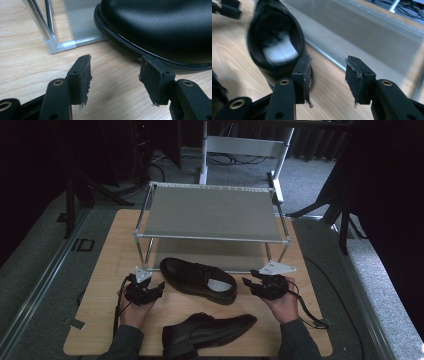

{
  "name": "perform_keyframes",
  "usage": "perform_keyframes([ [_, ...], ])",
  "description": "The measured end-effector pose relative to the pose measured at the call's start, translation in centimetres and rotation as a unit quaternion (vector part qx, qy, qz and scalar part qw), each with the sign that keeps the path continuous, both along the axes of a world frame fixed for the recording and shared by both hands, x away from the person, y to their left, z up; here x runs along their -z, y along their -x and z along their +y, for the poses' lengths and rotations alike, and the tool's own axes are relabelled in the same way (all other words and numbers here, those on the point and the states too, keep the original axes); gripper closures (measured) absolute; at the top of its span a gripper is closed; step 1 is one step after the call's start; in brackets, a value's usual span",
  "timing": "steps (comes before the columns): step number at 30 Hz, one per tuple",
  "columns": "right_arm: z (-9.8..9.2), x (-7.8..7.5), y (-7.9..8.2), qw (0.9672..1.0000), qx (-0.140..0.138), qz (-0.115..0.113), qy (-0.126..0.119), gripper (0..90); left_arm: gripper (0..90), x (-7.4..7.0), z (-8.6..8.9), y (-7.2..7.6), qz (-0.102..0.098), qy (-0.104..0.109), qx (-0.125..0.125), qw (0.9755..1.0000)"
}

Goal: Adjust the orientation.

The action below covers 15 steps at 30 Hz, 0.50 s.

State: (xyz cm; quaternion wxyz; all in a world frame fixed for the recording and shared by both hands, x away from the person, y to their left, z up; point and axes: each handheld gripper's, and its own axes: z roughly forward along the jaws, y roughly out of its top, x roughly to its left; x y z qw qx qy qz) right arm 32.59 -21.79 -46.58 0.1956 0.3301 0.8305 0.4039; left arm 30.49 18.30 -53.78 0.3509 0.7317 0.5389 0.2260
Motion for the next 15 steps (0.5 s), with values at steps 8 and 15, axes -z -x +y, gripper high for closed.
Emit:
perform_keyframes([
  [8,3.8,-0.3,-1.2,0.9992,-0.037,0.011,0.001,57.1,43.3,-0.1,0.1,0.1,-0.005,0.002,-0.001,1.0000],
  [15,6.3,1.7,-3.3,0.9962,-0.040,0.055,0.055,65.7,43.2,-0.1,0.0,0.2,-0.003,0.002,0.003,1.0000],
])
